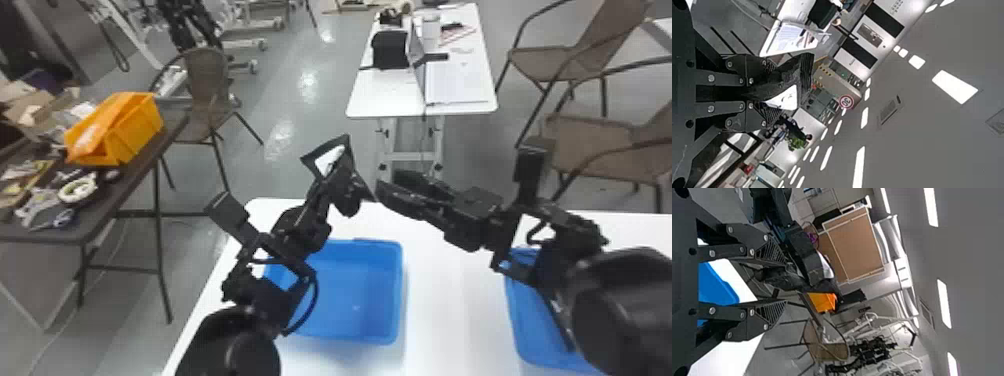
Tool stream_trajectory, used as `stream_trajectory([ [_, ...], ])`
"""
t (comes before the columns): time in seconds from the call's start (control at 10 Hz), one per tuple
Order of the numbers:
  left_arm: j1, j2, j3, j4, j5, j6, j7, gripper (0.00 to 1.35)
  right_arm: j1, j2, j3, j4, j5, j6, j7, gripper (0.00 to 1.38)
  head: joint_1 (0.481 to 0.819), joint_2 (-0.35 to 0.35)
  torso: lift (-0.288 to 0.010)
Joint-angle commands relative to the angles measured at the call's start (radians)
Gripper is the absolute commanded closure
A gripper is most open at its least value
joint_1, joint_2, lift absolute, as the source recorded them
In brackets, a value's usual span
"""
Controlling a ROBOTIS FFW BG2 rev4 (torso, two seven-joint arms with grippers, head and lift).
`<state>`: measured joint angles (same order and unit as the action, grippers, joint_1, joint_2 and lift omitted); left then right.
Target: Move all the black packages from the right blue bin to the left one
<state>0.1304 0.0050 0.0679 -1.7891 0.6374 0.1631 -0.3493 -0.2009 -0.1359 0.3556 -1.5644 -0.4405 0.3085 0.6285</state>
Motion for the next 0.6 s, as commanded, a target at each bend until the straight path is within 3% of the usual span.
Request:
stream_trajectory([
  [0.0,0.021,-0.002,0.035,0.0,-0.097,-0.02,0.006,1.21,0.092,0.028,-0.115,-0.149,0.218,-0.023,-0.035,0.13,0.673,0.232,0.0],
  [0.1,0.048,-0.008,0.069,0.0,-0.212,-0.03,0.007,1.21,0.164,0.048,-0.172,-0.226,0.318,-0.04,-0.062,0.16,0.67,0.223,0.0],
  [0.2,0.074,-0.008,0.098,0.0,-0.338,-0.022,0.007,1.21,0.218,0.055,-0.202,-0.249,0.342,-0.04,-0.079,0.16,0.671,0.205,0.0],
  [0.3,0.091,-0.008,0.115,0.0,-0.496,-0.016,0.006,1.21,0.264,0.055,-0.218,-0.275,0.376,-0.034,-0.112,0.16,0.692,0.199,0.0],
  [0.5,0.11,-0.008,0.098,0.017,-0.772,-0.004,0.003,1.21,0.314,0.055,-0.248,-0.31,0.434,-0.012,-0.156,0.17,0.695,0.195,0.0],
])
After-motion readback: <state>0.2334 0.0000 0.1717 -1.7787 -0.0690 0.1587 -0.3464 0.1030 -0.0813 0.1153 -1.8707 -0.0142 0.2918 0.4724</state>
